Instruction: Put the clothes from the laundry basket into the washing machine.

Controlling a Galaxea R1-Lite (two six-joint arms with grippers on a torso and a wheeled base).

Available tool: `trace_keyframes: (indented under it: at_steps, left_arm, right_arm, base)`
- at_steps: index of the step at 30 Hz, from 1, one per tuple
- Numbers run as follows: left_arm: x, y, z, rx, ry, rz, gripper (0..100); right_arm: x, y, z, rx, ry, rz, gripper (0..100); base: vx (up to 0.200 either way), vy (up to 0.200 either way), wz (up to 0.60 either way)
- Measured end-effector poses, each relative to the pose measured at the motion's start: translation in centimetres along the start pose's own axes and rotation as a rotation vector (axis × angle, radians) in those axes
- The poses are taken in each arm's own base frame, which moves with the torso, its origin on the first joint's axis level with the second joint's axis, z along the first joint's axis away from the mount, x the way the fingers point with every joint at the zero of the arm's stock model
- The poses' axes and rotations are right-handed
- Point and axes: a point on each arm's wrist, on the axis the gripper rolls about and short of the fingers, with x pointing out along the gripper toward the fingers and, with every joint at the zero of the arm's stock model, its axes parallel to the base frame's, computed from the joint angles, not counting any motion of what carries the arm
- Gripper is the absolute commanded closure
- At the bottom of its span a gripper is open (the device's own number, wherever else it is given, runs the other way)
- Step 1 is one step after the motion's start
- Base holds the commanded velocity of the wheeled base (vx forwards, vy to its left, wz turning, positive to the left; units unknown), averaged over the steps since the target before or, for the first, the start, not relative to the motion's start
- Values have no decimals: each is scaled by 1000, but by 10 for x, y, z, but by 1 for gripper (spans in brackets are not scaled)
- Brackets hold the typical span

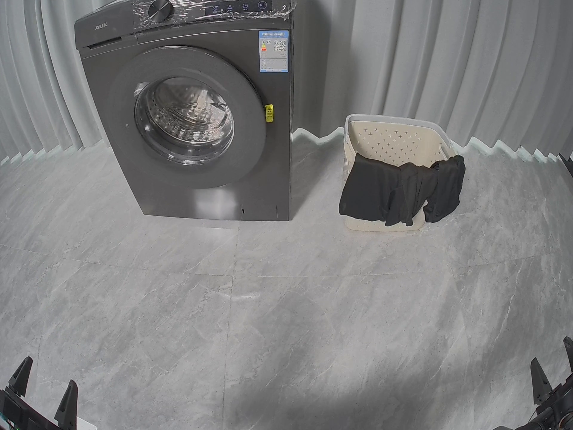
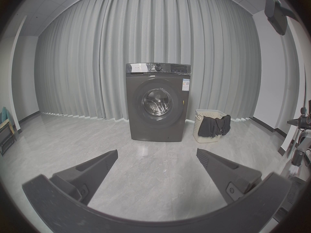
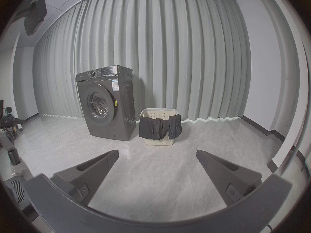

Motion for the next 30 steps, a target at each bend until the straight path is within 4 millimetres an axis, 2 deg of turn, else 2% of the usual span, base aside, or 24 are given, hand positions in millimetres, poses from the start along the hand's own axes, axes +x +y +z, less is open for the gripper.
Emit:
trace_keyframes:
  at_steps: [11, 15, 21, 30]
  left_arm:
    - [0, 0, 0, 2, 1, 1, 0]
    - [0, 0, 0, 7, 0, 0, 0]
    - [0, 0, 0, 9, 0, 0, 0]
    - [0, 0, 0, 9, 0, 1, 0]
  right_arm:
    - [0, 0, 0, 0, -1, 2, 0]
    - [0, 0, 0, -1, 1, 3, 0]
    - [0, 0, 0, -3, 2, 4, 0]
    - [0, 0, 0, -1, 0, 4, 0]
  base:
    - [200, 0, 0]
    - [0, 0, 0]
    - [0, 0, -600]
    - [0, 0, 0]
